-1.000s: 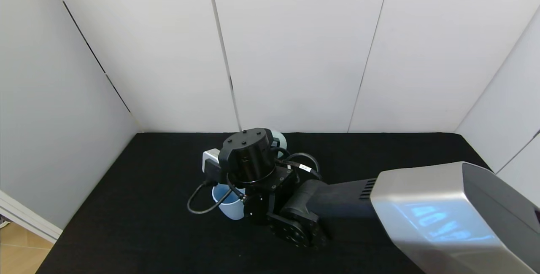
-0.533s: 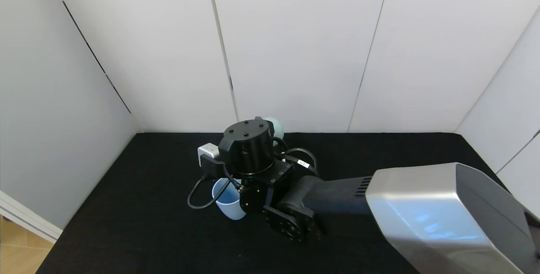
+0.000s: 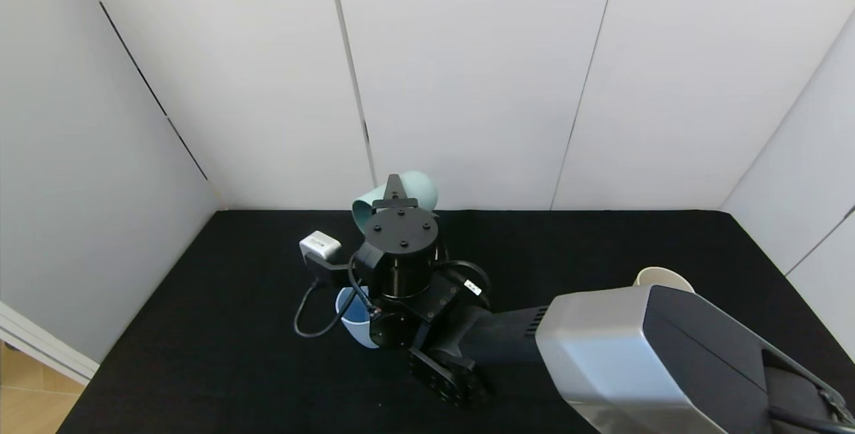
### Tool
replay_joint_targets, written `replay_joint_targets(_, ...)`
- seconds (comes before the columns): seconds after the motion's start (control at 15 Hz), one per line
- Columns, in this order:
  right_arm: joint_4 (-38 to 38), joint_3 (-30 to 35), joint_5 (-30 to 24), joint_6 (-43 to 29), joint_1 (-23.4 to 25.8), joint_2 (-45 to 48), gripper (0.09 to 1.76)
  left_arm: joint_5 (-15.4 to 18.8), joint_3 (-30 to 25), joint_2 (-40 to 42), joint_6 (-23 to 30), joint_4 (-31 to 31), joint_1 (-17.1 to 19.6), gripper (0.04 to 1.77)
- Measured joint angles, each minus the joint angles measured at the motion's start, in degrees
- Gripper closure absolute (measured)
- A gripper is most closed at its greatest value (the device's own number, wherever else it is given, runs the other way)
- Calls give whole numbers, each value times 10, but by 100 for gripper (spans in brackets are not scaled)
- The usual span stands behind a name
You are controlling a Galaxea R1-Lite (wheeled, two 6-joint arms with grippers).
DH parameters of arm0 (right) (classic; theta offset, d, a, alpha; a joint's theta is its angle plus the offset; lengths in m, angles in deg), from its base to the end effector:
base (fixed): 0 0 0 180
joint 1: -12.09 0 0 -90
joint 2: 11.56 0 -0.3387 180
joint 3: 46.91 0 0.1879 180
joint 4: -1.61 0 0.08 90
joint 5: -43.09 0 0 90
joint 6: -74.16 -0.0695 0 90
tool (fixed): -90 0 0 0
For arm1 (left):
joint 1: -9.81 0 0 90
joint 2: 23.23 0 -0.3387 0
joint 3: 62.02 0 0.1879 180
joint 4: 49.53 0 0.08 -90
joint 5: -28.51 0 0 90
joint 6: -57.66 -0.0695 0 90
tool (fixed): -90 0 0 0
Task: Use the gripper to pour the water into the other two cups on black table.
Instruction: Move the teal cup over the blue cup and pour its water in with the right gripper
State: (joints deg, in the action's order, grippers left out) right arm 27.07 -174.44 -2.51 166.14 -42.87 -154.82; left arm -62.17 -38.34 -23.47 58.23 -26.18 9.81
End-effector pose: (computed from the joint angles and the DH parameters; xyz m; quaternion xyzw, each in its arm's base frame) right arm 0.3729 0.4470 0.1736 -0.6687 -0.1041 0.0242 0.7358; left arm -0.0168 0.0008 0.0764 -0.0050 -0.0008 0.0059 1.0000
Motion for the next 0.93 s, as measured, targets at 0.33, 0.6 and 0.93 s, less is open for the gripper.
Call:
replay_joint_targets(0.33, 2, 5, 0, 12, -1, -5, 64, 0, 0, 0, 0, 0, 0, 9)
replay_joint_targets(0.6, 3, 5, -1, 20, -2, -5, 64, 0, 0, 0, 0, 0, 0, 9)
replay_joint_targets(0.93, 4, 5, -1, 28, -3, 0, 64, 0, 0, 0, 0, 0, 0, 9)
